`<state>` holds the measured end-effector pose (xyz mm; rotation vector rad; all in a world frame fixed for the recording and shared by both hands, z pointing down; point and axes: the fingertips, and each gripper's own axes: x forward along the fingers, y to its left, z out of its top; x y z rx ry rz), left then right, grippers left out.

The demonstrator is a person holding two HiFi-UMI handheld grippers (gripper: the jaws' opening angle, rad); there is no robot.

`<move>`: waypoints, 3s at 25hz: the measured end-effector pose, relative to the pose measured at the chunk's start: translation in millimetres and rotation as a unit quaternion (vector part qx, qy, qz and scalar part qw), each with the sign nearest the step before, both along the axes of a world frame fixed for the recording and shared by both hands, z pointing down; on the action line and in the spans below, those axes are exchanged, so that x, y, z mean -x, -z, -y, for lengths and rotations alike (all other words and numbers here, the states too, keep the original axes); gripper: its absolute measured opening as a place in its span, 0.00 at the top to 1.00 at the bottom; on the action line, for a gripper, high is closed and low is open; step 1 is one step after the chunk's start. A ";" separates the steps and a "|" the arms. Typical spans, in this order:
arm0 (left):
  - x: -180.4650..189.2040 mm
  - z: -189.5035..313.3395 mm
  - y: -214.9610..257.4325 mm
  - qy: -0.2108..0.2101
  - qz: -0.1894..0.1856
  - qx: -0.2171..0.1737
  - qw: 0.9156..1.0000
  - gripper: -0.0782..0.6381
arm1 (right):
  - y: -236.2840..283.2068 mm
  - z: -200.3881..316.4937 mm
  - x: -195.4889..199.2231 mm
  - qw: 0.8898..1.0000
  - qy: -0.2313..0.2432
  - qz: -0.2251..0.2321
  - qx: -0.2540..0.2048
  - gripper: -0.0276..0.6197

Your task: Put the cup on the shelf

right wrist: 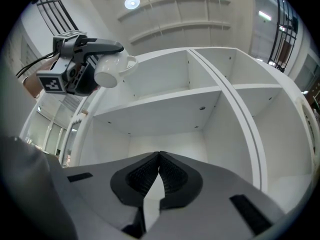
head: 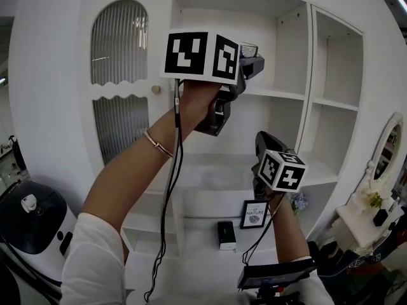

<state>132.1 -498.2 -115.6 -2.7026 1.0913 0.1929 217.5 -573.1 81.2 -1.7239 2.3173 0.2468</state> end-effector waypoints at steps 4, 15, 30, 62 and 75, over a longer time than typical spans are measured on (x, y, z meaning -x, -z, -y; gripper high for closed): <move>-2.3 14.9 15.3 0.016 0.009 0.000 1.000 0.34 | -3.4 12.9 1.6 1.000 0.004 0.002 0.007 0.92; -7.6 72.3 26.6 0.035 0.025 0.052 0.998 0.34 | 4.9 42.2 -10.2 1.000 0.010 0.003 0.012 0.92; -43.5 144.4 21.8 0.027 0.076 0.124 0.989 0.34 | -12.0 67.3 -30.6 0.999 0.024 0.005 0.025 0.92; -69.0 219.7 -24.7 0.007 0.157 0.248 0.956 0.34 | -47.2 99.6 -40.0 0.997 0.056 0.021 0.052 0.92; -48.8 209.3 -28.1 0.038 0.152 0.254 0.954 0.34 | -46.9 84.1 -25.1 0.996 0.060 0.014 0.056 0.92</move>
